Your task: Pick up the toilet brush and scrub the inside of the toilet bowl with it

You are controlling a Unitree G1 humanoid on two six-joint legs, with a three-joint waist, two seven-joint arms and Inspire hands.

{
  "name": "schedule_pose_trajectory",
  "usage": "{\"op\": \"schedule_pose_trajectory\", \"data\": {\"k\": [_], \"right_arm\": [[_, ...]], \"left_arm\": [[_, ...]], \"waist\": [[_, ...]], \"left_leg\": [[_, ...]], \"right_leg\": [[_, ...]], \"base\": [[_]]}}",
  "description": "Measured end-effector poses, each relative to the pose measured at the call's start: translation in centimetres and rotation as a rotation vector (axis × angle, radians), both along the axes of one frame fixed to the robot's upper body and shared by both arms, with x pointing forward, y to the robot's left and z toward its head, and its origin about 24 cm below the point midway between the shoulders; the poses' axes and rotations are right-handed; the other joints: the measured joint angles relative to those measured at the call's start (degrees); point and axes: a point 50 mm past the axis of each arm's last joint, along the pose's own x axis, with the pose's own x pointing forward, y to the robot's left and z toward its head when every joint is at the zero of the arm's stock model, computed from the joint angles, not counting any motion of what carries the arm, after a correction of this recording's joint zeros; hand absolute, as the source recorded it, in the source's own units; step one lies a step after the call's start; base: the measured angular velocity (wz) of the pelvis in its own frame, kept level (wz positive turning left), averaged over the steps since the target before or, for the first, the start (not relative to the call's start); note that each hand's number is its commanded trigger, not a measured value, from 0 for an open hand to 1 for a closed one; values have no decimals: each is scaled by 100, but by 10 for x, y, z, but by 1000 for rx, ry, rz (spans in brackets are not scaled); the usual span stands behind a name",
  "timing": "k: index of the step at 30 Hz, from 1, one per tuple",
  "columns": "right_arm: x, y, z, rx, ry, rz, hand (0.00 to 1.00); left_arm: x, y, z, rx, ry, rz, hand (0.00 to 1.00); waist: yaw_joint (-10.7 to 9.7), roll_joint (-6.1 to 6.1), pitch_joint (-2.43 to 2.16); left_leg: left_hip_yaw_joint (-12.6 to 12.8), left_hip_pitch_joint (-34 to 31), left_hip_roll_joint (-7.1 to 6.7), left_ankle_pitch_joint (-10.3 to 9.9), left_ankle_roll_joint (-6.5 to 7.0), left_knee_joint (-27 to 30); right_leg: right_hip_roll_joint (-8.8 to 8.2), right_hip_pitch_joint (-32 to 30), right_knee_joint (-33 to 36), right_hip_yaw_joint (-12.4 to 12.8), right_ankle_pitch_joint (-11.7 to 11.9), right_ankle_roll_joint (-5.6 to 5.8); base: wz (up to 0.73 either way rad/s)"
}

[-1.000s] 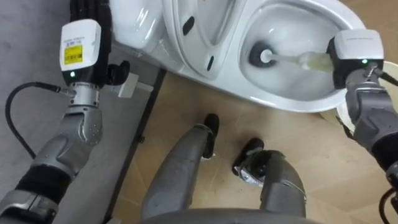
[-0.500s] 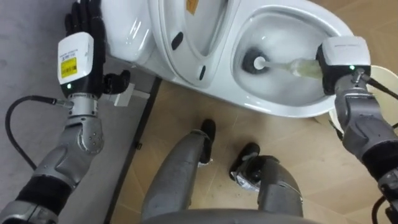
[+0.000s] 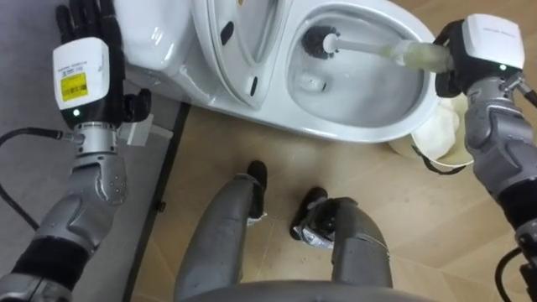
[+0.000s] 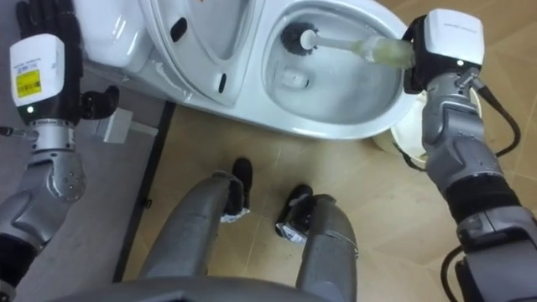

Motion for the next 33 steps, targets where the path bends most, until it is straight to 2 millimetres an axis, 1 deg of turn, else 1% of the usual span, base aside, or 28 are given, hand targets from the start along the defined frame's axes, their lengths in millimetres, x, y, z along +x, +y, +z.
{"op": "schedule_pose_trajectory", "data": {"k": [4, 6, 9, 11, 13, 15, 16, 18, 19, 21, 23, 25, 27, 29, 30, 31, 32, 33], "right_arm": [[-2, 5, 6, -6, -42, 23, 100], [-3, 5, 6, -15, -50, 24, 100], [-3, 5, 6, -20, -48, 25, 100], [-3, 5, 6, -31, -48, 30, 100], [-4, 7, 5, -35, -47, 36, 100], [-4, 11, 4, -36, -46, 46, 100], [-4, 13, 4, -36, -39, 49, 100], [-10, 15, 2, -49, -23, 58, 100], [-12, 17, -1, -79, 3, 72, 100], [-16, 21, -9, -113, 67, 89, 100], [-25, 33, -19, -174, 150, 137, 100], [-28, 40, -21, -187, 177, 148, 100], [-28, 44, -14, -185, 179, 147, 100], [-30, 48, -8, -184, 190, 154, 100], [-35, 53, -5, -199, 191, 168, 100], [-41, 58, -2, -211, 192, 185, 100], [-45, 61, 0, -221, 192, 189, 100], [-47, 63, 2, -225, 193, 193, 100]], "left_arm": [[-4, -2, -4, -11, 12, 23, 0], [-3, -4, -4, -20, 11, 30, 0], [-6, -4, -7, -23, 30, 40, 0], [-6, -3, -8, -25, 44, 42, 0], [-6, -2, -9, -23, 63, 48, 0], [-7, 0, -9, -24, 71, 54, 0], [-7, 0, -10, -25, 74, 54, 0], [-7, -1, -10, -28, 76, 51, 0], [-7, -2, -11, -37, 78, 52, 0], [-8, -4, -13, -45, 84, 49, 0], [-8, -11, -13, -75, 83, 35, 0], [-7, -14, -13, -102, 84, 25, 0], [-5, -16, -12, -135, 78, 21, 0], [-5, -17, -11, -170, 72, 17, 0], [-8, -18, -12, -179, 75, 17, 0], [-10, -19, -10, -193, 64, 13, 0], [-11, -21, -11, -217, 56, 9, 0], [-12, -21, -11, -229, 50, 10, 0]], "waist": [[-4, 39, -23], [-17, 76, -46], [-30, 104, -63], [-30, 107, -65], [-24, 131, -79], [-18, 142, -78], [-3, 167, -74], [49, 195, -71], [73, 274, -64], [107, 343, -69], [169, 430, -66], [240, 477, -64], [303, 517, -65], [347, 522, -67], [386, 536, -73], [395, 567, -89], [404, 605, -97], [419, 615, -96]], "left_leg": [[2, 1, 0, 0, 3, 1], [1, 1, -6, 0, 4, -3], [35, 43, -14, 1, 4, -28], [63, 73, -11, 1, 2, -38], [105, 89, 20, 2, 0, -33], [139, 106, 45, 0, -2, -34], [143, 99, 60, -2, -4, -20], [127, 84, 91, -7, -13, -7], [71, 78, 129, -15, -27, 18], [26, 76, 150, -20, -36, 18], [-25, 36, 147, -26, -45, 42], [-27, 25, 166, -35, -56, 55], [-58, -10, 199, -52, -81, 82], [-61, -22, 244, -64, -108, 75], [-69, -33, 287, -84, -134, 91], [-86, -66, 300, -96, -152, 102], [-91, -100, 309, -106, -168, 119], [-92, -106, 321, -110, -174, 115]], "right_leg": [[8, 1, -6, 12, 15, 6], [6, 1, -3, 13, 15, 7], [-6, -2, 27, 61, 3, 9], [-10, -3, 49, 89, -4, 1], [6, 0, 52, 110, -3, -3], [21, 0, 49, 134, 5, -17], [29, 0, 48, 126, 9, -25], [62, 12, 8, 98, 23, -49], [108, 82, -83, 17, 40, -69], [137, 128, -149, -40, 57, -75], [144, 128, -160, -85, 51, -72], [172, 130, -176, -81, 59, -83], [227, 123, -214, -84, 75, -99], [283, 125, -274, -91, 84, -117], [332, 143, -326, -102, 97, -139], [364, 150, -369, -135, 105, -154], [407, 152, -407, -151, 111, -163], [420, 152, -426, -158, 117, -175]], "base": [[0], [0], [-1], [-4], [-7], [-9], [-5], [-2], [0], [6], [7], [-2], [-5], [-7], [-6], [0], [0], [0]]}}
